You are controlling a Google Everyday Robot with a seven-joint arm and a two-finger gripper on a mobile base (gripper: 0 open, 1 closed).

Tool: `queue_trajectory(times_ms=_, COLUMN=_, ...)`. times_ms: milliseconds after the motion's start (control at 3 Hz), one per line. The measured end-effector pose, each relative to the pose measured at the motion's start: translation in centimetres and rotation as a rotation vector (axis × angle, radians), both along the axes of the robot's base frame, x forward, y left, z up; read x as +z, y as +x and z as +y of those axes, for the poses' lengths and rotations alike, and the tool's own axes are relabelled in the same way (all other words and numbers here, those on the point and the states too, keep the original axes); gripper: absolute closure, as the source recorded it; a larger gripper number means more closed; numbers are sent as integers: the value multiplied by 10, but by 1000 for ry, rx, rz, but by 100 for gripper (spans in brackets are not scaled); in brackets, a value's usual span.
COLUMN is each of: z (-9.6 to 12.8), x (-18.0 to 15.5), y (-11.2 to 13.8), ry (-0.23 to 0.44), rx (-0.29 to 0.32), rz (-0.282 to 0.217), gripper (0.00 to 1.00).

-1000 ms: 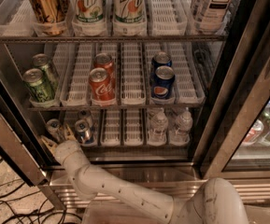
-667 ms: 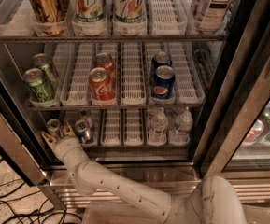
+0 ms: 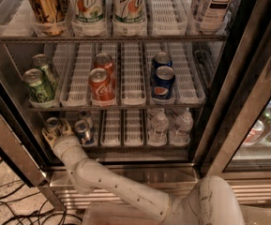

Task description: Pick redbull can from bottom shelf of fridge

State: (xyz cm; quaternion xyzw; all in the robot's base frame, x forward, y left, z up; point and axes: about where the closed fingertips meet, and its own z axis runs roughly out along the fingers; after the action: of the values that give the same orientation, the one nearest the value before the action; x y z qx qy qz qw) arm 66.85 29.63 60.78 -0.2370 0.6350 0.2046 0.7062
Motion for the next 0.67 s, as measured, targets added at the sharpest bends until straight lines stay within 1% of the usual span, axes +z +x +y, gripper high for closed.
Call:
queue_trajectory(times_ms=333, z=0, x=0, y=0, ry=0, rx=0, rz=0, gripper=97)
queue_trajectory(times_ms=667, z=-3, x=12, y=-10, ry=14, rx=7, rz=-37, gripper=100)
